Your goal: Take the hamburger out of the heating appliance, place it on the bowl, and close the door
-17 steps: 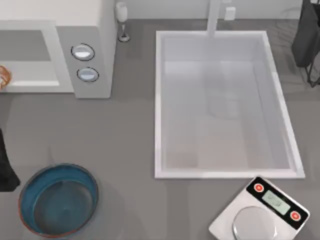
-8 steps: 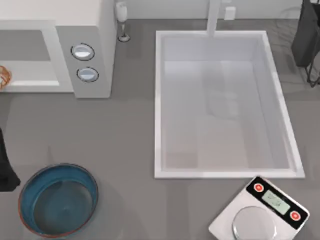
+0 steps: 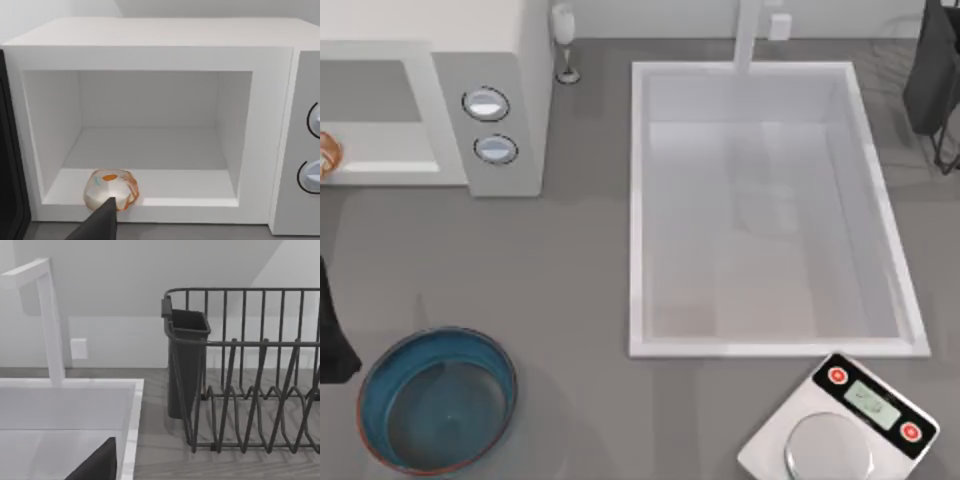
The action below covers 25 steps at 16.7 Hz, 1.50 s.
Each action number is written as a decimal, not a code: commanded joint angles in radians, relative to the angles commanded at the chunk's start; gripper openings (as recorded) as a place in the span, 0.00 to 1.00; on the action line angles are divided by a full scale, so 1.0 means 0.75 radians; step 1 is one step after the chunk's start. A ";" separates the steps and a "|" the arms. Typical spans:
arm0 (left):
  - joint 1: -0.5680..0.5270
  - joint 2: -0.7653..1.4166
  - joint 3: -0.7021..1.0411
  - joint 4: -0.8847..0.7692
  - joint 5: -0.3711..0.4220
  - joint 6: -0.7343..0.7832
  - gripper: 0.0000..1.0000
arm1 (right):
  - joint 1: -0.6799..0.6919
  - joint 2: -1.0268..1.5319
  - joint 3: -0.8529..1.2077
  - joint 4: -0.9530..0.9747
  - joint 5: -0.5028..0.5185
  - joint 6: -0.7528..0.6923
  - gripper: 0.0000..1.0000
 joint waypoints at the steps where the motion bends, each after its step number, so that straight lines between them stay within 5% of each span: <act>1: 0.000 0.000 0.000 0.000 0.000 0.000 1.00 | 0.000 0.000 0.000 0.000 0.000 0.000 1.00; 12: 0.028 0.270 0.098 0.135 0.031 0.012 1.00 | 0.000 0.000 0.000 0.000 0.000 0.000 1.00; 25: 0.190 1.861 0.667 0.924 0.211 0.083 1.00 | 0.000 0.000 0.000 0.000 0.000 0.000 1.00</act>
